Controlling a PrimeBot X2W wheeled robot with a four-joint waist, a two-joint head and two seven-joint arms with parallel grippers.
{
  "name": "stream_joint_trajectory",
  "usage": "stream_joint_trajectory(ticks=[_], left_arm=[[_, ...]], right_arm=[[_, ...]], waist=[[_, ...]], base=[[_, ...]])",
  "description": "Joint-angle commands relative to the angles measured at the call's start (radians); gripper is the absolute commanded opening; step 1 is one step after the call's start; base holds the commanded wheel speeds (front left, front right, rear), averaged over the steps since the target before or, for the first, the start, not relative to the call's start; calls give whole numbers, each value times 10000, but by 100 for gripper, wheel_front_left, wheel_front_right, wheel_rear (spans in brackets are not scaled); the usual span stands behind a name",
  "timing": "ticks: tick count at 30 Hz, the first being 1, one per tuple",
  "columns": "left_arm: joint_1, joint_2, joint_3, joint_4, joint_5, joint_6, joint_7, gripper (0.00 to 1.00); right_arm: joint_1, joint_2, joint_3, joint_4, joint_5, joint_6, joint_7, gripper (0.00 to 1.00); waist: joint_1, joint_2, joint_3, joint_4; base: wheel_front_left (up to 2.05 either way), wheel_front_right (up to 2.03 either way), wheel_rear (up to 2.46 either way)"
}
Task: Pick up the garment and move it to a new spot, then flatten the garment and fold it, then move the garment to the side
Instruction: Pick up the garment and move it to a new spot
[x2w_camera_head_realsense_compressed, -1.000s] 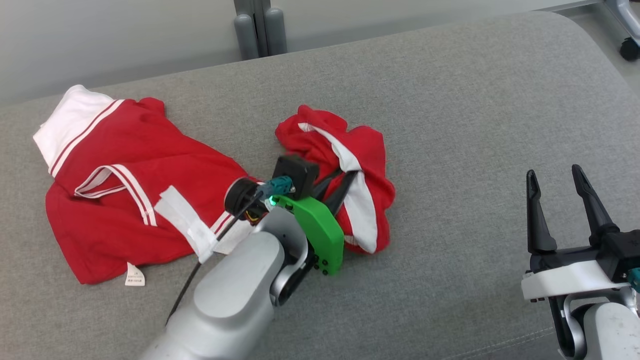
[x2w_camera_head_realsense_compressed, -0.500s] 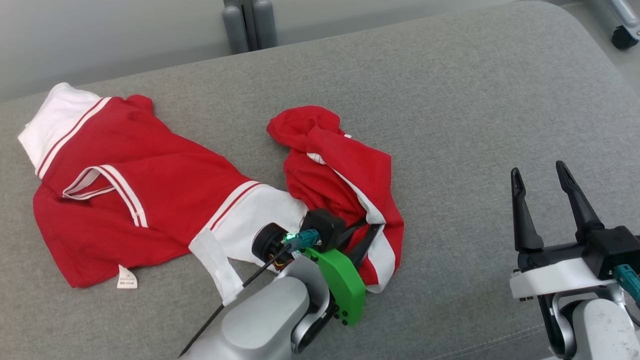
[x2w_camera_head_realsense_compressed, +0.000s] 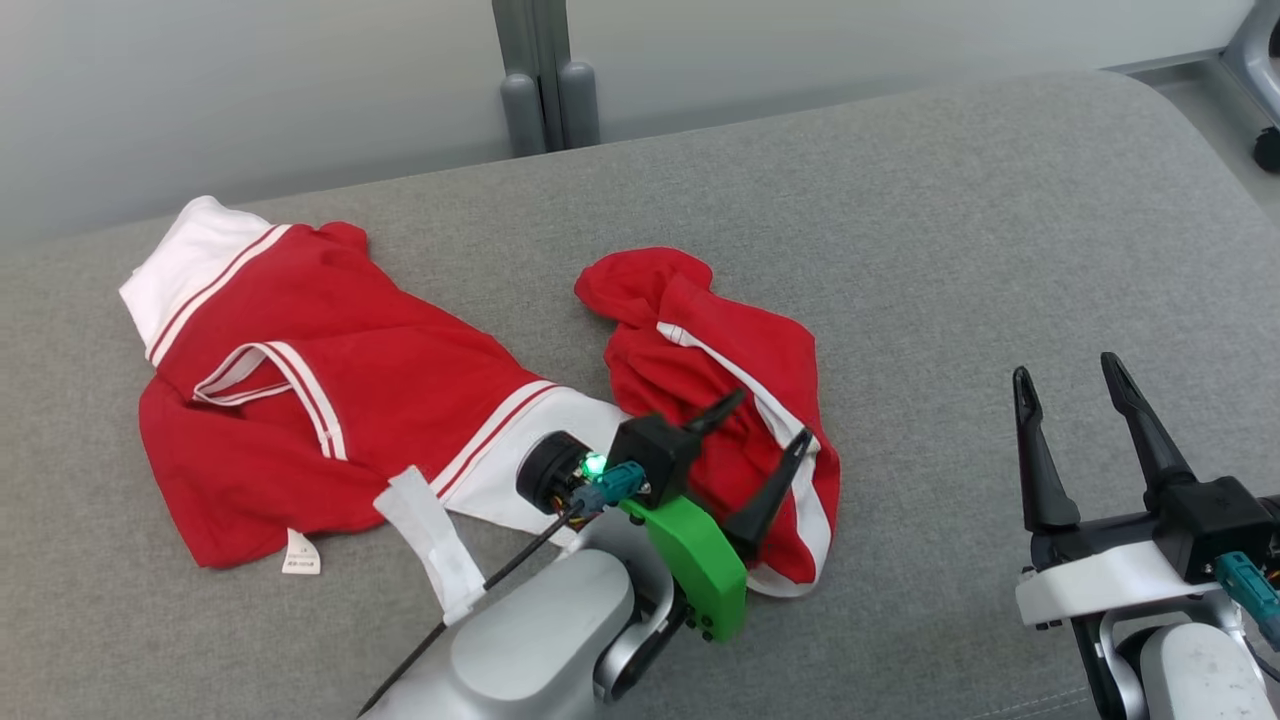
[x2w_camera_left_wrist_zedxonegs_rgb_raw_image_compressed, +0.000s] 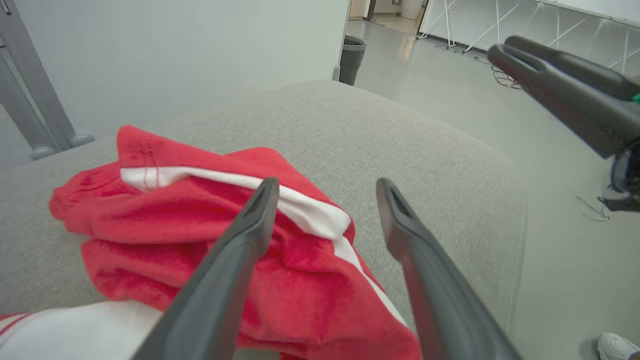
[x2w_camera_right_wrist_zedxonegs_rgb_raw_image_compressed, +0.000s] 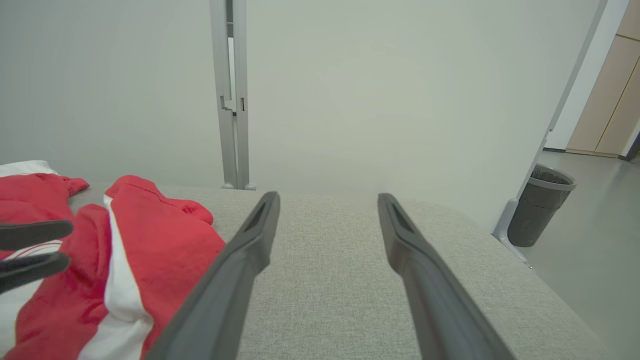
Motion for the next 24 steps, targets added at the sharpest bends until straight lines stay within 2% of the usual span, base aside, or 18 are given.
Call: stream_joint_trajectory(ticks=[1,4,15,24], left_arm=[[216,39,235,-98,270,100,-33,100],[609,60,979,-327,802,213,-23,100],[2843,672,4092,-1286,2441,432,-27,100],[4253,492,5980,-1119,3082,210,-27,100]], right_arm=[[180,-31,-14,-3,-107,-14,-49,100],[261,-30,-60,-10,-119,-14,-49,100],[513,-31,-105,-40,-168,-14,-49,100],[594,-31,-46,2,-78,-14,-49,100]], waist=[[1,0,-206,164],[1,0,-383,276],[1,0,-738,695],[1,0,-800,1014]], base=[[0,0,0],[0,0,0],[0,0,0],[0,0,0]])
